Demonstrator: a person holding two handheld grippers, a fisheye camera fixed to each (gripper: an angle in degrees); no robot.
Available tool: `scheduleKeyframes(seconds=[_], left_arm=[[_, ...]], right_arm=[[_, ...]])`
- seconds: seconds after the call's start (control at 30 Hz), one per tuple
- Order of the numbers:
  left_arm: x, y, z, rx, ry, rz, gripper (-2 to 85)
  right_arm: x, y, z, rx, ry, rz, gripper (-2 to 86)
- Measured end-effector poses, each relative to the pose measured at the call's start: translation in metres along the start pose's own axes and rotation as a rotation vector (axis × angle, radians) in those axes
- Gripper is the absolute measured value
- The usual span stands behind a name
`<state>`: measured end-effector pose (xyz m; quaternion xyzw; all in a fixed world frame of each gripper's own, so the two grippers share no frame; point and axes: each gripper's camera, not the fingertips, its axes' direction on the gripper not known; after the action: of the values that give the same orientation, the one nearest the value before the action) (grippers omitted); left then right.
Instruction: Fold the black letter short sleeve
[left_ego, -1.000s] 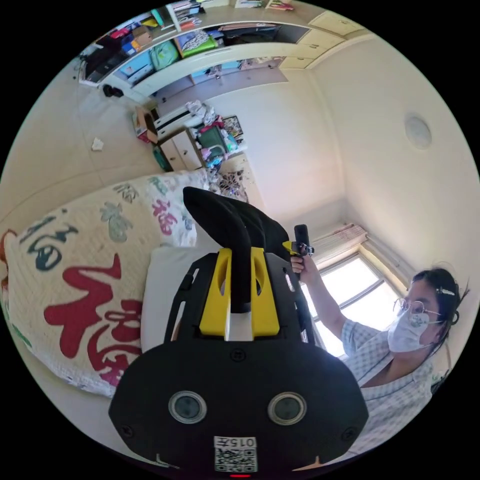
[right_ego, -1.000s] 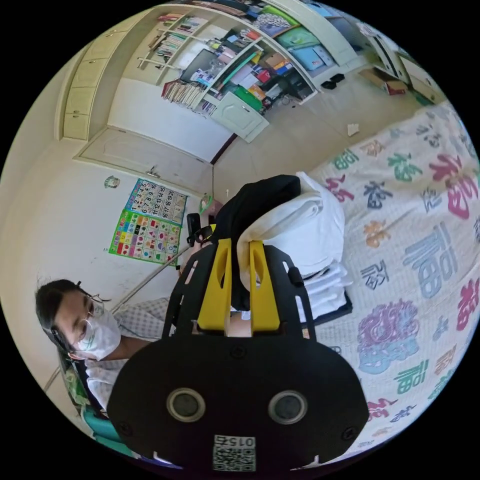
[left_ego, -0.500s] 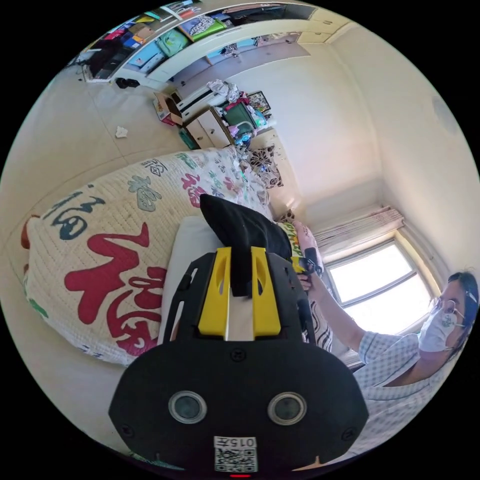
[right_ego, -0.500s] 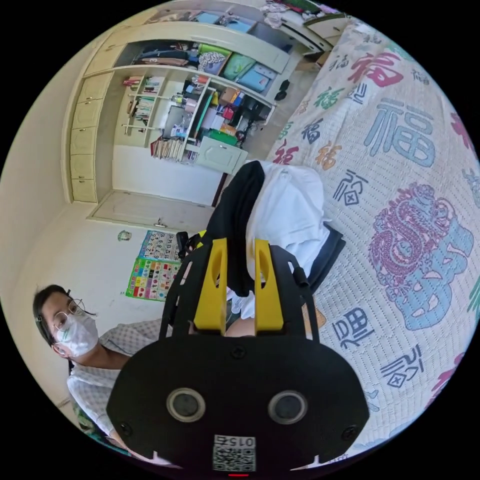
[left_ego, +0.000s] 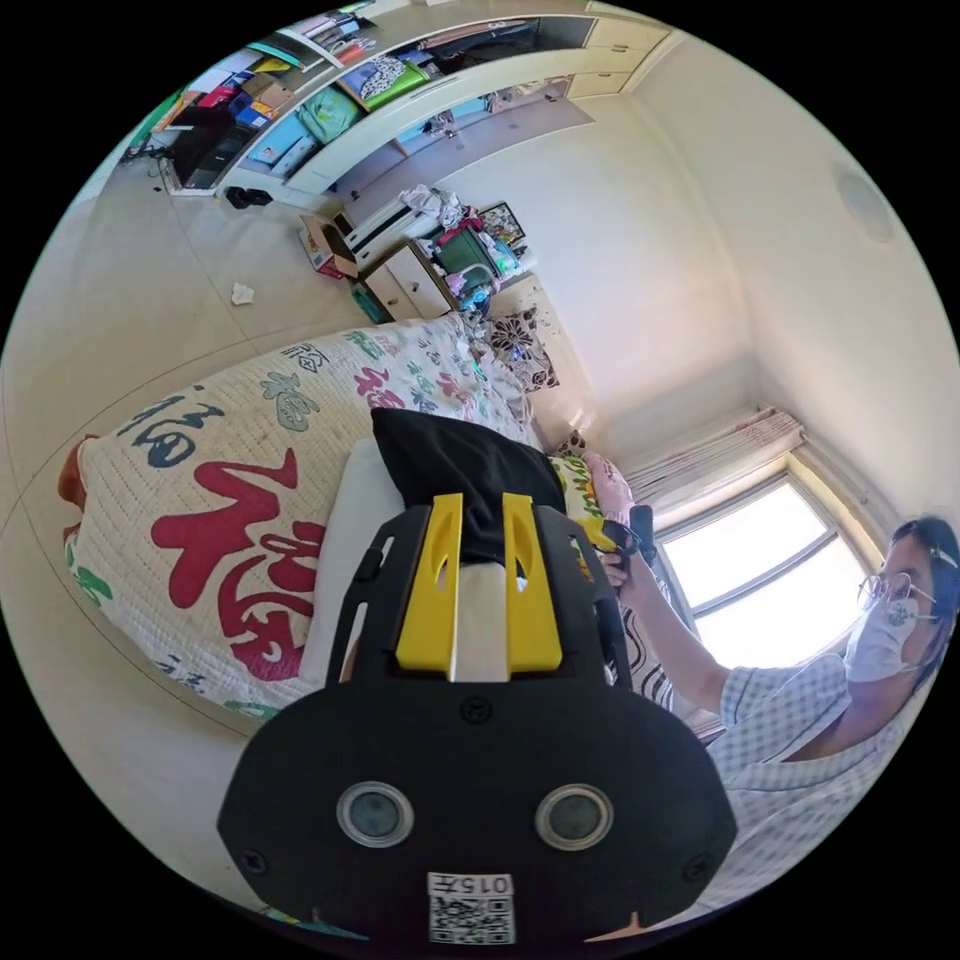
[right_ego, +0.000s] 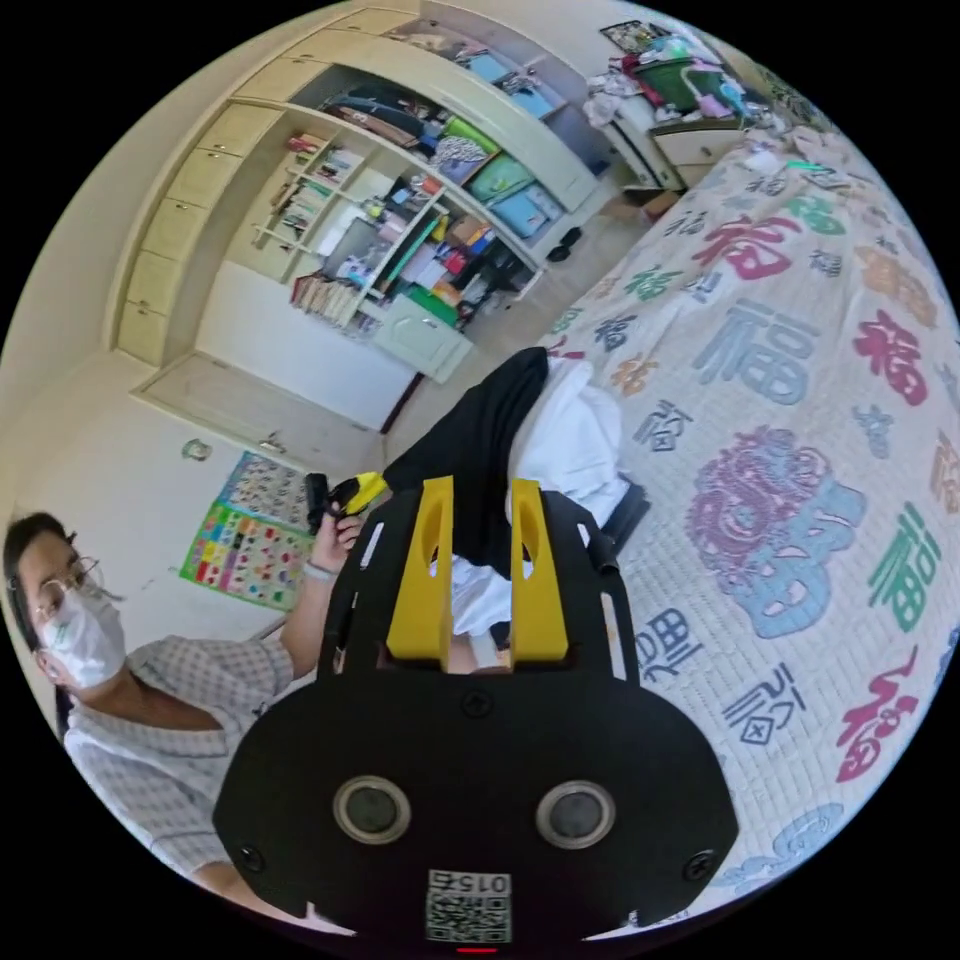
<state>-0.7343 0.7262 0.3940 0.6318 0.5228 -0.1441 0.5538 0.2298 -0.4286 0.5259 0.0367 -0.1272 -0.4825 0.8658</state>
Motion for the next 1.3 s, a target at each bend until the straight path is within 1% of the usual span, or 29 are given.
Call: scheduleKeyframes(seconds=[0.07,0.17,0.23,0.33,0.4,0.53,0.6,0.73,0.83,0.9,1.0,1.13,1.23,1.3], left_arm=[[0.004,0.012,0.009,0.015,0.016,0.0,6.9],[0.012,0.032,0.026,0.023,0.109,0.007,5.8],[0.019,0.044,0.036,0.028,0.12,0.015,5.5],[0.04,0.066,0.049,0.02,0.072,0.077,5.8],[0.059,0.083,0.062,0.011,0.005,0.129,8.4],[0.09,0.11,0.082,0.024,-0.07,0.213,11.6],[0.113,0.131,0.098,0.044,-0.116,0.27,12.8],[0.143,0.159,0.133,0.03,-0.177,0.351,13.8],[0.158,0.182,0.172,-0.009,-0.1,0.377,14.1],[0.173,0.204,0.216,-0.078,-0.022,0.407,15.0],[0.193,0.229,0.271,-0.109,0.04,0.445,16.2],[0.208,0.256,0.332,-0.154,0.102,0.467,16.6],[0.21,0.281,0.377,-0.216,0.176,0.458,16.6],[0.205,0.302,0.414,-0.29,0.223,0.433,16.1]], right_arm=[[-0.009,0.001,0.004,-0.042,-0.015,-0.007,10.0],[-0.025,0.0,0.019,-0.143,0.033,0.008,8.8],[-0.036,0.004,0.021,-0.155,0.015,0.011,3.7],[-0.065,0.015,0.001,-0.064,-0.092,-0.01,1.7],[-0.096,0.023,-0.02,-0.025,-0.174,-0.06,0.9],[-0.156,0.034,-0.063,0.053,-0.209,-0.161,0.3],[-0.198,0.045,-0.099,0.106,-0.232,-0.222,0.2],[-0.256,0.071,-0.156,0.184,-0.201,-0.313,0.2],[-0.293,0.098,-0.199,0.224,-0.18,-0.333,0.2],[-0.318,0.13,-0.231,0.256,-0.14,-0.352,0.2],[-0.338,0.178,-0.268,0.281,-0.078,-0.35,0.2],[-0.345,0.242,-0.312,0.322,-0.013,-0.299,0.2],[-0.34,0.299,-0.346,0.365,-0.001,-0.229,0.2],[-0.333,0.345,-0.372,0.398,0.01,-0.158,0.3]])
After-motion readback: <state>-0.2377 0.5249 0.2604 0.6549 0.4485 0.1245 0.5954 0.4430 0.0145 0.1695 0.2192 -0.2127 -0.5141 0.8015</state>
